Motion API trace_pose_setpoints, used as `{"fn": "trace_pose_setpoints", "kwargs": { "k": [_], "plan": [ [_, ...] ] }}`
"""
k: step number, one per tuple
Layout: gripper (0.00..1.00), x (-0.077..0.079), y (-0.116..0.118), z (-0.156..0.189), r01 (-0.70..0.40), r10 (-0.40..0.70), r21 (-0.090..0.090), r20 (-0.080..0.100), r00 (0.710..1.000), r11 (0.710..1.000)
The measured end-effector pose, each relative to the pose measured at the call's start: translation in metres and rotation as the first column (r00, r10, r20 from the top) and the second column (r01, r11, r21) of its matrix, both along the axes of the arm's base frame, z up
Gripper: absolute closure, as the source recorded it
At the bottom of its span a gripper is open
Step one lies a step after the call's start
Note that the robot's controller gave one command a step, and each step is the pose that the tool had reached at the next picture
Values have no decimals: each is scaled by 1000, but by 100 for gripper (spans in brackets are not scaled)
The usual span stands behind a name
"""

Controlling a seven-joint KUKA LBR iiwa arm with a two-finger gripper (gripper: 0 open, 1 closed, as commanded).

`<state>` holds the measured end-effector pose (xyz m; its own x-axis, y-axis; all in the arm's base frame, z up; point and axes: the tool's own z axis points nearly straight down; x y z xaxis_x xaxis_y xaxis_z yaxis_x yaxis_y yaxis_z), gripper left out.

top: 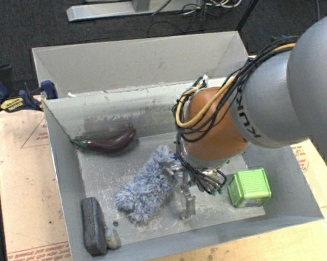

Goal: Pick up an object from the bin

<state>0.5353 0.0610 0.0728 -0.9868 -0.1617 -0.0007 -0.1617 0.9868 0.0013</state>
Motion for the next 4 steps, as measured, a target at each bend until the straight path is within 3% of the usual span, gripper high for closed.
{"fn": "trace_pose_setpoints", "kwargs": {
  "k": [1, 2, 3, 4],
  "plan": [
    [0, -13, 4, 51, -16, 16, 2, -7, 1000, 1000],
    [0, 3, 35, 49, -54, 54, -3, 10, 998, 999],
    [100, -7, 100, -1, -119, 119, 1, 2, 993, 993],
    [100, -7, 100, -1, -118, 118, 2, 2, 993, 993]
  ]
}}
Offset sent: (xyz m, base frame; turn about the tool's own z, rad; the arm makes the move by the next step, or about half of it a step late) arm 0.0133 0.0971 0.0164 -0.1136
